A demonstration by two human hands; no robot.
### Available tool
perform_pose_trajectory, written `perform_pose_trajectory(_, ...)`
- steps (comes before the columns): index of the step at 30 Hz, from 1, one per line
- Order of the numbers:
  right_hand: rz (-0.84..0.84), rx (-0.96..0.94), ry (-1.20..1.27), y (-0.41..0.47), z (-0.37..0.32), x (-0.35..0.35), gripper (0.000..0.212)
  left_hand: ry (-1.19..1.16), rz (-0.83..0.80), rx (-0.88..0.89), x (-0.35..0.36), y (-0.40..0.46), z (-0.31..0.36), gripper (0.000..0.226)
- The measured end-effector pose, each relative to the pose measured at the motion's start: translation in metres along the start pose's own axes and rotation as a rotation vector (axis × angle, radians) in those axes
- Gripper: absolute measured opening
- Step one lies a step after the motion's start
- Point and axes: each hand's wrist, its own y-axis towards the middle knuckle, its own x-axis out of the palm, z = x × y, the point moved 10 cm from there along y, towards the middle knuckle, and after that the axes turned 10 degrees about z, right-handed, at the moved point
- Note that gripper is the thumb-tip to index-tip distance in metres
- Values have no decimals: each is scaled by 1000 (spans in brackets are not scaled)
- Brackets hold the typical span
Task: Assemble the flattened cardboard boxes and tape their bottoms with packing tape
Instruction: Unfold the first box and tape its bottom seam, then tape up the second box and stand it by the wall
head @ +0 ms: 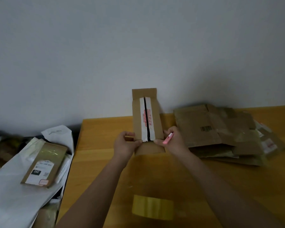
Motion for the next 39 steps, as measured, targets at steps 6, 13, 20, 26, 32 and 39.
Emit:
perform_pose_trajectory(6,21,-275,-120,-2,-30,-3,50,509,6,323,16,9,33,54)
perform_pose_trajectory(13,-15,-473,-159,-11,-34,-2,35,631,-46,511,22,-6,46,49)
perform_pose_trajectory(20,-83,-454,-185,-10,-26,-28,12,557,-145,371,17,-16,44,63)
perform_pose_trajectory(26,204,-226,-430,13,66,-140,49,315,205,920,14,-93,110,28)
perform_pose_trajectory(32,174,-335,-738,45,117,-174,40,422,-216,978,125,-150,60,21)
perform_pose_trajectory(39,317,-370,-297,1,59,-226,18,603,-248,399,152,-128,-12,64)
